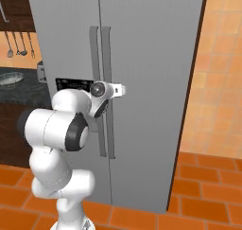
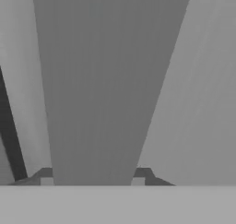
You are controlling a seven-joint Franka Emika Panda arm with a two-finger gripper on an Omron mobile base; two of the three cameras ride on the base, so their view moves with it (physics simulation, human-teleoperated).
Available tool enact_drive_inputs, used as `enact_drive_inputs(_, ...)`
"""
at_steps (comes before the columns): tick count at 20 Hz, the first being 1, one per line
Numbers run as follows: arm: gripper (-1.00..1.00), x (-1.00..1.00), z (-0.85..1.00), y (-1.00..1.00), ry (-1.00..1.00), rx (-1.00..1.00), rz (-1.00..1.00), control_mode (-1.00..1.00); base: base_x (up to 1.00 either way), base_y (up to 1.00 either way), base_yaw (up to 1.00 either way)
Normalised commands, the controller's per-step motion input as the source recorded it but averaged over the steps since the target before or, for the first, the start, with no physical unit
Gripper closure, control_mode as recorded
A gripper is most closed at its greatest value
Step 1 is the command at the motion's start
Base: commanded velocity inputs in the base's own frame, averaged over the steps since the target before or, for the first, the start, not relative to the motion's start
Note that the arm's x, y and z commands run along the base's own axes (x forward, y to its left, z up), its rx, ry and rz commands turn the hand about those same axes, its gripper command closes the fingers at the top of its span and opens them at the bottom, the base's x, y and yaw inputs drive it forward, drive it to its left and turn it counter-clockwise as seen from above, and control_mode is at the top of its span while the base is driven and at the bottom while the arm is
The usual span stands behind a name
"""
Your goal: Grab a lemon wedge from the fridge and one ice cube from the ice bowl, and put them in the glass of lemonade.
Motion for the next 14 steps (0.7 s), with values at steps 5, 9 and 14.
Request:
enact_drive_inputs(5, 1.00, -0.98, 0.11, -0.55, -0.02, 0.00, -0.26, -1.00, 0.00, 0.00, 0.00)
enact_drive_inputs(9, 1.00, -1.00, 0.28, -0.69, 0.00, 0.01, -0.39, -1.00, 0.00, 0.00, 0.00)
enact_drive_inputs(14, -1.00, -1.00, 0.62, -0.71, 0.00, 0.04, -0.48, -1.00, 0.00, 0.00, 0.00)
